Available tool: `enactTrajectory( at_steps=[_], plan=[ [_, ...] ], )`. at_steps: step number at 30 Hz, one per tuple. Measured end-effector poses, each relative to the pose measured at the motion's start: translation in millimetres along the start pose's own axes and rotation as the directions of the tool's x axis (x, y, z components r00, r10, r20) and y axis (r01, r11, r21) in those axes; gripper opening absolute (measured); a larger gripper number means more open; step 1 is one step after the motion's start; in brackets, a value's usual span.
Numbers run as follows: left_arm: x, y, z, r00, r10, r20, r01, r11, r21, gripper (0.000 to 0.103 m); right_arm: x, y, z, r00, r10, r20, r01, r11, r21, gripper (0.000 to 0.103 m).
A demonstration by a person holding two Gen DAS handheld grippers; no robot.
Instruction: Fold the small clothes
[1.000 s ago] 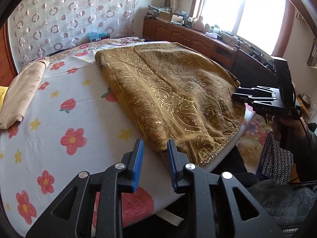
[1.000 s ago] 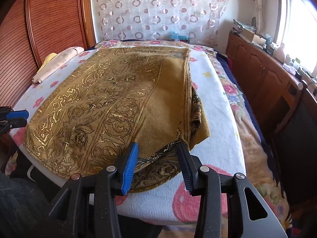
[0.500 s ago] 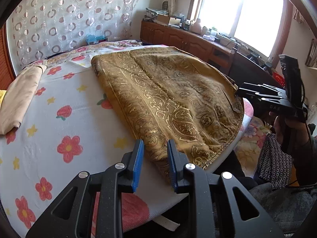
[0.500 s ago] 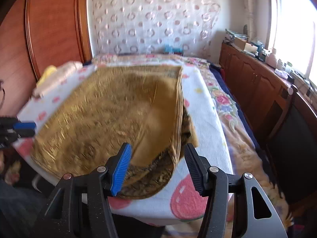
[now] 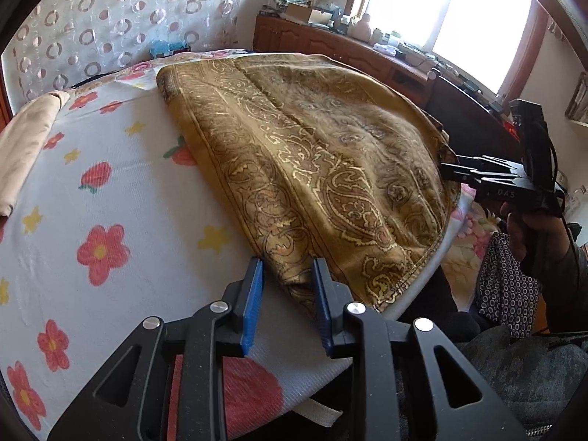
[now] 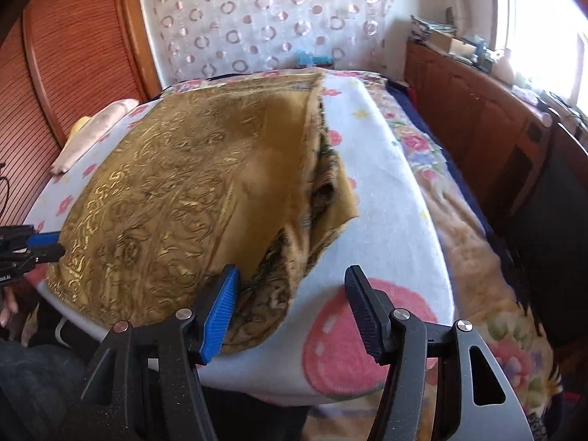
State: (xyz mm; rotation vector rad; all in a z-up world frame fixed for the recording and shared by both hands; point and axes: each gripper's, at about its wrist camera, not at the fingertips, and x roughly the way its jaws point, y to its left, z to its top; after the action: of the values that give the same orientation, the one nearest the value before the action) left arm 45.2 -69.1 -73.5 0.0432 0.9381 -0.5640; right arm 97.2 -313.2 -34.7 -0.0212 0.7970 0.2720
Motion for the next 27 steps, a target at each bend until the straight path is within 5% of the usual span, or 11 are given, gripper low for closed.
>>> enactTrajectory(
  at_steps=[5, 8, 9, 10, 13, 19, 27],
  plan=[
    [-0.1, -3.5, -0.6, 0.999, -0.041, -0.004, 0.041, 0.999, 0.008, 0.037, 5.9, 5.5, 2.1, 1.0, 0.027, -0.003, -0.027, 0.999, -0.03, 0.056],
    [0.0, -2.9, -0.5, 0.997, -0.075, 0.006, 0.075, 0.997, -0.004, 0.037, 4.6, 2.9, 3.9, 0.999, 0.04, 0.012, -0.04, 0.998, -0.04, 0.034],
    [0.5, -1.3, -0.2, 0.995, -0.101, 0.011, 0.101, 0.995, -0.013, 0.036, 5.3, 1.6, 3.8, 0.999, 0.05, 0.014, -0.05, 0.998, -0.039, 0.019],
    [1.5, -0.2, 0.5, 0.993, -0.117, 0.006, 0.117, 0.993, -0.019, 0.023, 6.5, -0.8, 4.1, 0.997, 0.075, 0.013, -0.074, 0.997, -0.029, 0.014],
    [-2.8, 1.3, 4.2, 0.992, -0.126, 0.028, 0.127, 0.992, -0.027, 0.006, 7.4, -8.0, 3.0, 0.992, 0.119, 0.031, -0.119, 0.993, -0.005, 0.01],
    [-41.1, -4.7, 30.6, 0.98, -0.104, 0.171, 0.106, 0.994, -0.005, 0.004, -16.4, -23.7, 12.2, 0.968, 0.21, 0.135, -0.216, 0.976, 0.033, 0.009],
    [-54.5, 17.0, 101.0, 0.956, -0.019, 0.293, 0.022, 1.0, -0.005, 0.004, -27.7, -30.4, 76.5, 0.943, 0.208, 0.258, -0.207, 0.978, -0.032, 0.009]
  ],
)
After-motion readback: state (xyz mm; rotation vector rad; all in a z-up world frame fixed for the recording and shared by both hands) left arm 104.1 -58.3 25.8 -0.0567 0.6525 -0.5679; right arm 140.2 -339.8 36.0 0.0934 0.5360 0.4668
